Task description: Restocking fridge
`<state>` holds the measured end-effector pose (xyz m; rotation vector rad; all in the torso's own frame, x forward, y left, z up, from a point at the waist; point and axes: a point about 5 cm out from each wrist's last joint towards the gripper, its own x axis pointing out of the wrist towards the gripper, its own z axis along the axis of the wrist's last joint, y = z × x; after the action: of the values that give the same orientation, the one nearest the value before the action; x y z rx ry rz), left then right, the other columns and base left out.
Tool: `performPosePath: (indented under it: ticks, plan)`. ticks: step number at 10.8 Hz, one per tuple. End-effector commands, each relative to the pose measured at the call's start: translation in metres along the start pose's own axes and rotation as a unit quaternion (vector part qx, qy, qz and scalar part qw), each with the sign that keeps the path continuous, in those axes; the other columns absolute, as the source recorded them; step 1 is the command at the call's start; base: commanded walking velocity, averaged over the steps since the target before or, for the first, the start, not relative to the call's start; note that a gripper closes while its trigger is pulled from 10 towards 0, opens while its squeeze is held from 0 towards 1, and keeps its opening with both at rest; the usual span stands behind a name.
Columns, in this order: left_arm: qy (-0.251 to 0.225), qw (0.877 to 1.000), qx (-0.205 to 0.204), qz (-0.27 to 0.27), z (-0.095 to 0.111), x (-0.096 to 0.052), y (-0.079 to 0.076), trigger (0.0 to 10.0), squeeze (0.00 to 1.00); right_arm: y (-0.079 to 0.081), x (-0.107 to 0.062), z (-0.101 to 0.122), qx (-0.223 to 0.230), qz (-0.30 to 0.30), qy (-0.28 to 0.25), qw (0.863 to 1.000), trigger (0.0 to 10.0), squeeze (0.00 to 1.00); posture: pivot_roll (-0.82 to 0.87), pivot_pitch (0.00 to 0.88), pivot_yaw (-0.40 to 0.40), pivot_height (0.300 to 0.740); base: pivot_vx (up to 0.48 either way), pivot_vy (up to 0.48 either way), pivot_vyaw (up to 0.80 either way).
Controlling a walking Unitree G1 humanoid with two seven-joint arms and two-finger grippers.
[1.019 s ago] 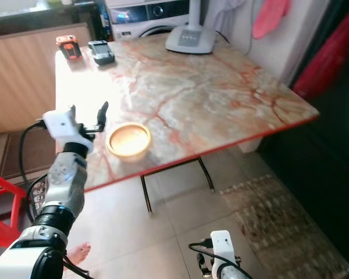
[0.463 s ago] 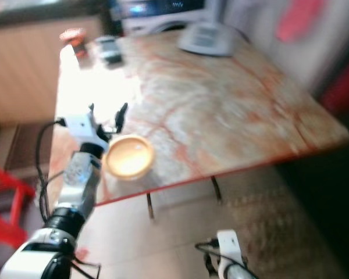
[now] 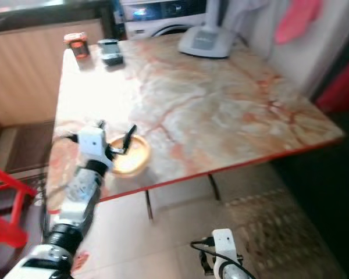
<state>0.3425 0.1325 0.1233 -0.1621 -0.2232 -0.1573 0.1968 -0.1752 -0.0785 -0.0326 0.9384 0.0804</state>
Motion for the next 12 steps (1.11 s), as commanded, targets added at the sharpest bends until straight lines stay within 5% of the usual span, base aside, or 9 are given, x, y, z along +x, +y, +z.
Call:
performPosePath:
  ticks: [1,3,6,10,11,12]
  plan:
    - [0.039,0.996,-0.075,0.042,-0.016,-0.009,0.017,10.0,0.00,0.004,0.000,-0.005,0.001,0.003,0.008,1.000,10.0,0.00,0.11,0.087,0.017,0.740,0.000,0.000,0.00]
    - [0.023,0.996,-0.071,0.046,-0.011,-0.012,0.022,10.0,0.00,0.003,-0.001,-0.008,0.005,-0.005,0.009,1.000,10.0,0.00,0.11,0.092,0.023,0.740,0.000,0.000,0.00]
    - [-0.016,0.991,-0.126,0.049,0.001,-0.014,0.022,10.0,0.00,0.002,-0.002,-0.011,0.007,-0.009,0.010,1.000,10.0,0.00,0.10,0.093,0.022,0.740,0.000,0.000,0.00]
    - [-0.102,0.984,-0.144,0.008,0.054,0.009,0.009,10.0,0.00,0.002,-0.002,-0.011,0.008,-0.012,0.008,1.000,10.0,0.00,0.10,0.096,0.024,0.740,0.000,0.000,0.00]
    - [-0.101,0.959,-0.263,0.005,0.056,0.005,0.010,10.0,0.00,0.003,-0.001,-0.010,0.007,-0.012,0.007,1.000,10.0,0.00,0.11,0.103,0.024,0.740,0.000,0.000,0.00]
    - [-0.094,0.937,-0.337,-0.021,0.053,0.001,0.011,10.0,0.00,0.003,-0.001,-0.010,0.007,-0.012,0.008,1.000,10.0,0.00,0.11,0.104,0.027,0.740,0.000,0.000,0.00]
